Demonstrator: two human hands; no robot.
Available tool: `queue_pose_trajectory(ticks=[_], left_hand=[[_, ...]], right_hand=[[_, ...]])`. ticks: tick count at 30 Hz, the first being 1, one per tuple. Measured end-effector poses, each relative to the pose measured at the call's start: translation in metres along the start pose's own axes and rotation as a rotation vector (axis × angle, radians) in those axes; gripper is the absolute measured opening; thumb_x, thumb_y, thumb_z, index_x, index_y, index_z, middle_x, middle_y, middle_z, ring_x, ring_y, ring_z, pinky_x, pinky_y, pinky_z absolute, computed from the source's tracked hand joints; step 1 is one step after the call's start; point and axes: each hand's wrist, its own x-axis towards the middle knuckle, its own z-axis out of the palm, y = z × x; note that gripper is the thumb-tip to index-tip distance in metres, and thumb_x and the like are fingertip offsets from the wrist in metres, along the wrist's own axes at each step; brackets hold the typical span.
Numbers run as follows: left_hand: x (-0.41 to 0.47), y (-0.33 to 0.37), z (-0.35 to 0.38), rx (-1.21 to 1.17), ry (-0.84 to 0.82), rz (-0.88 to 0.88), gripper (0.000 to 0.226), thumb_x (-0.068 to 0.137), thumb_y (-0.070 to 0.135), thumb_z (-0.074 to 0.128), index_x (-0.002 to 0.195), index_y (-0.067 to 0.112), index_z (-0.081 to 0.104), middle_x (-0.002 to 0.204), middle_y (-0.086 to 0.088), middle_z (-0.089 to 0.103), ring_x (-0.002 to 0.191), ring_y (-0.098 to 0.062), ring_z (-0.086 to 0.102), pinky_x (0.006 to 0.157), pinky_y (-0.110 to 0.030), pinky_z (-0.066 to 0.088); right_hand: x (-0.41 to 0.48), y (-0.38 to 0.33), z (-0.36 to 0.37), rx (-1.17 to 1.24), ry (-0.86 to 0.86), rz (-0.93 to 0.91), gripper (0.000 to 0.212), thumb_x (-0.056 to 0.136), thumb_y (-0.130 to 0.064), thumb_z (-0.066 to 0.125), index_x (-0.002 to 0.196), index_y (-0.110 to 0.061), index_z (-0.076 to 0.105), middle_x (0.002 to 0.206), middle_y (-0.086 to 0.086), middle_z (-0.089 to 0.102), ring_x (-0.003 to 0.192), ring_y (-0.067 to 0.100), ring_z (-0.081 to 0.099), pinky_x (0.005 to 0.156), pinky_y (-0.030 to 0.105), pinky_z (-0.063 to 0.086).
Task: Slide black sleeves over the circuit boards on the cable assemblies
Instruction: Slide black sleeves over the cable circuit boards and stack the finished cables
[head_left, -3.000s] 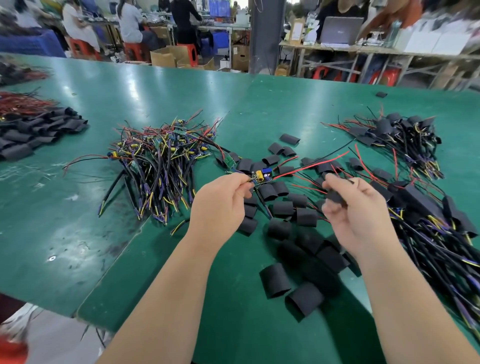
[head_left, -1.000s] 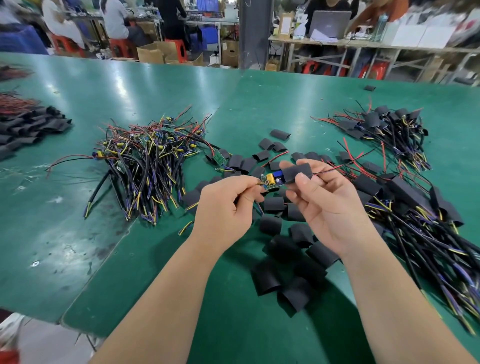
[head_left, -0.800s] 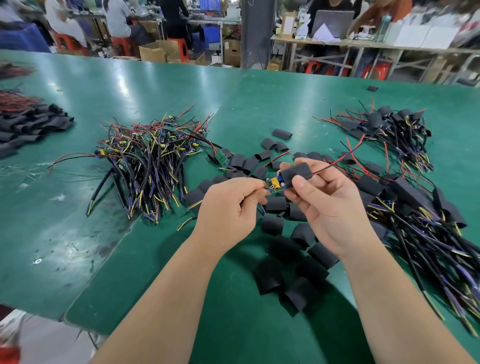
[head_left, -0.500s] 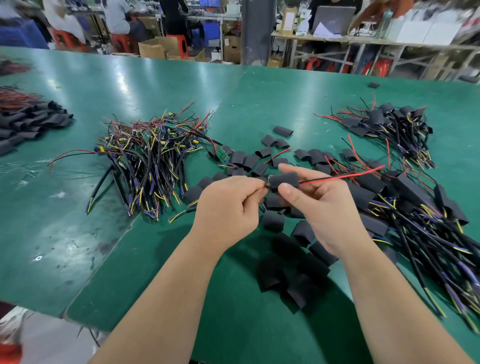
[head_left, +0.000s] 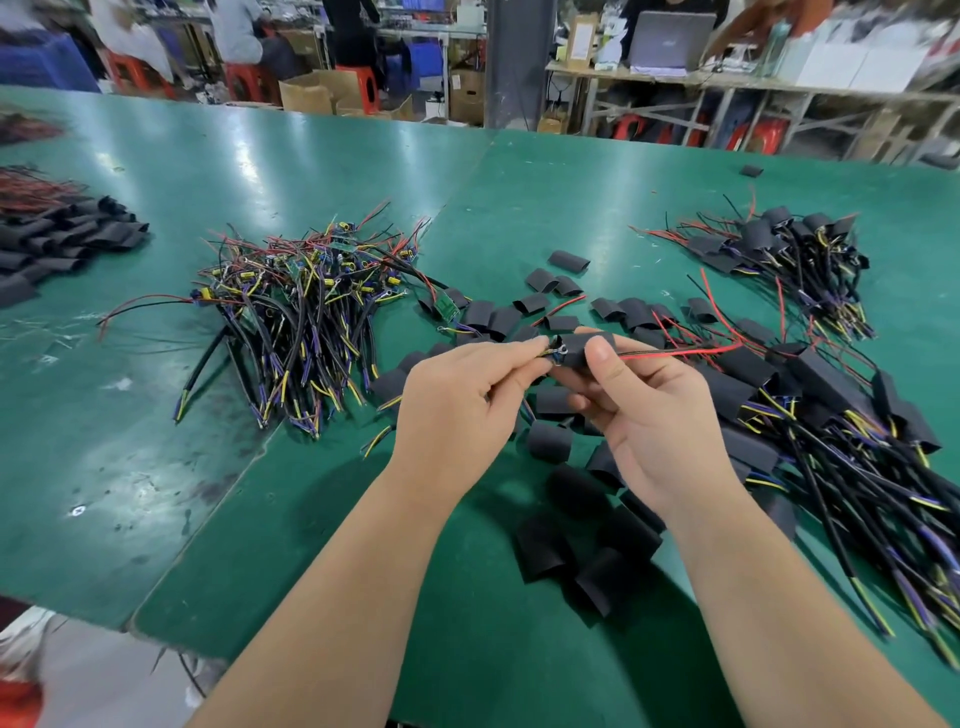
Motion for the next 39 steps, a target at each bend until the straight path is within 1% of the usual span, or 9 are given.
queue_pose_trajectory(ticks=[12,16,18,21,26,28,32,35,39], left_hand=[[0.003,-0.004,-0.005,0.000,-0.074,0.029,0.009,0.084,0.002,0.069,0.089,0.007,0.075,0.083,0.001,0.070,0.078,-0.010,0.060,0.073,-0.020,0.048],[0.002,-0.006,-0.004,-0.013,-0.087,-0.006,0.009,0.081,0.002,0.071,0.088,0.007,0.076,0.082,-0.001,0.069,0.076,-0.012,0.061,0.073,-0.020,0.048],[0.003,-0.006,-0.004,-0.023,-0.060,-0.011,0.010,0.080,0.002,0.072,0.088,0.007,0.076,0.081,-0.002,0.071,0.075,-0.011,0.063,0.073,-0.018,0.049],[0.003,-0.008,-0.006,-0.001,-0.052,0.031,0.010,0.082,0.007,0.070,0.089,0.006,0.076,0.082,-0.003,0.072,0.075,-0.015,0.065,0.072,-0.024,0.052],[0.002,-0.012,-0.004,0.028,-0.177,0.034,0.006,0.079,0.007,0.074,0.083,0.010,0.075,0.075,0.001,0.068,0.069,-0.017,0.062,0.062,-0.034,0.051],[0.001,-0.011,-0.003,-0.006,-0.150,0.000,0.006,0.078,0.007,0.074,0.082,0.011,0.074,0.074,0.004,0.067,0.068,-0.012,0.060,0.063,-0.033,0.050],[0.000,-0.007,0.000,-0.124,-0.097,-0.113,0.012,0.077,0.018,0.075,0.088,0.017,0.071,0.072,0.015,0.066,0.066,0.001,0.060,0.063,-0.025,0.052],[-0.001,-0.005,0.000,-0.226,0.010,-0.186,0.025,0.083,0.035,0.067,0.103,0.024,0.057,0.075,0.012,0.068,0.064,-0.004,0.063,0.060,-0.014,0.048],[0.002,-0.013,-0.008,-0.202,0.127,-0.248,0.021,0.095,0.036,0.044,0.110,0.023,0.051,0.080,0.006,0.066,0.069,-0.009,0.065,0.063,-0.031,0.054]], right_hand=[[-0.002,0.005,0.004,-0.124,0.010,0.023,0.023,0.065,-0.034,0.071,0.078,-0.016,0.075,0.083,0.006,0.075,0.080,0.023,0.073,0.058,0.019,0.050],[-0.003,0.009,0.007,-0.147,0.032,0.034,0.032,0.070,-0.025,0.070,0.098,-0.011,0.072,0.093,0.007,0.074,0.084,0.021,0.070,0.067,0.021,0.053],[-0.004,0.012,0.010,-0.180,0.026,0.034,0.015,0.075,-0.020,0.070,0.087,-0.021,0.077,0.107,0.010,0.071,0.087,0.020,0.065,0.072,0.024,0.051],[-0.007,0.017,0.010,-0.309,0.014,-0.033,0.027,0.086,-0.013,0.067,0.081,-0.038,0.076,0.098,0.004,0.071,0.084,0.018,0.059,0.075,0.032,0.049],[-0.004,0.014,0.006,-0.295,0.034,-0.040,0.032,0.092,-0.019,0.059,0.121,-0.031,0.060,0.102,0.006,0.073,0.088,0.014,0.062,0.085,0.028,0.055],[-0.002,0.012,0.005,-0.253,0.011,-0.043,0.033,0.090,-0.013,0.061,0.117,-0.032,0.061,0.097,0.018,0.071,0.085,0.017,0.060,0.081,0.027,0.055],[-0.003,0.011,0.012,0.071,0.124,0.042,0.042,0.070,-0.015,0.071,0.109,-0.010,0.056,0.075,0.007,0.068,0.078,0.026,0.063,0.073,0.032,0.053],[0.002,-0.002,0.011,0.288,0.272,0.125,0.033,0.081,-0.011,0.067,0.101,-0.013,0.040,0.076,0.010,0.066,0.070,0.025,0.069,0.068,0.034,0.058],[0.012,-0.053,-0.009,0.202,0.365,-0.046,0.016,0.094,-0.016,0.058,0.083,-0.014,0.046,0.071,0.007,0.058,0.056,0.016,0.061,0.058,0.027,0.055]])
